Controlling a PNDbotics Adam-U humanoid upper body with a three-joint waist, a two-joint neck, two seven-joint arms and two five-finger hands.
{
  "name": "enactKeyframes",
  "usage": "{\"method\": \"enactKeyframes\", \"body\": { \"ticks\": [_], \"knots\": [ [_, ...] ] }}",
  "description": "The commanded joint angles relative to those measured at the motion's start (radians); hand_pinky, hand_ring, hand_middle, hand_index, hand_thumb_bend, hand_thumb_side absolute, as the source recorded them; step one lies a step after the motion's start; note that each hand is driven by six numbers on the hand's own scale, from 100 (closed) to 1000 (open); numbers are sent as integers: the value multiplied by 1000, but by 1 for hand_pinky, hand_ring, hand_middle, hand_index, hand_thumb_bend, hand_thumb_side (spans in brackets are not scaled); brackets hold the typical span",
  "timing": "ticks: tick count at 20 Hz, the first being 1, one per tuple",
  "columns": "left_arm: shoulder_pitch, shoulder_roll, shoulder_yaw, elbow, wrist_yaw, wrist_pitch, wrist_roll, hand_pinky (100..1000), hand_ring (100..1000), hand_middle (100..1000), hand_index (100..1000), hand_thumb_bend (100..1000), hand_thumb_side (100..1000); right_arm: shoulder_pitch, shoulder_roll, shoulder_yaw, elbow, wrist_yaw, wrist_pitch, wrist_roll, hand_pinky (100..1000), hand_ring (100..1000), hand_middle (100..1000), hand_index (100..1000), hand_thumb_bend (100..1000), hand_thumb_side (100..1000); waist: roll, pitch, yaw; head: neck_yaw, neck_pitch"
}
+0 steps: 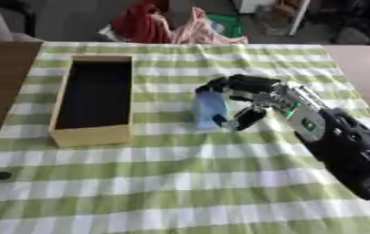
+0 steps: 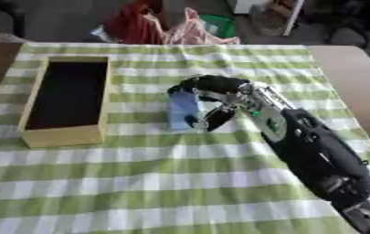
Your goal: Pick up objects on the table and place them in the box.
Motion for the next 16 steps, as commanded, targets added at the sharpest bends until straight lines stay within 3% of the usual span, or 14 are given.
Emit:
{"method": "enactKeyframes", "body": {
  "ticks": [1,7,16],
  "knots": [
    [-5,16,1,-14,-2,2,-2,623,893,702,670,100,619,-49,-14,-22,-58,-32,6,-30,787,781,681,978,100,108,2,-18,-1,-2,-5],
    [-4,18,-4,-13,-1,1,-6,623,893,702,669,100,618,-145,16,-21,-76,-93,16,-21,784,789,682,975,100,100,0,-24,14,-11,-3],
    [-19,17,-23,-13,2,4,-25,623,893,701,667,100,620,-283,139,-14,45,-76,5,-9,779,797,679,975,100,100,-9,-16,54,-49,-10]
  ]
}}
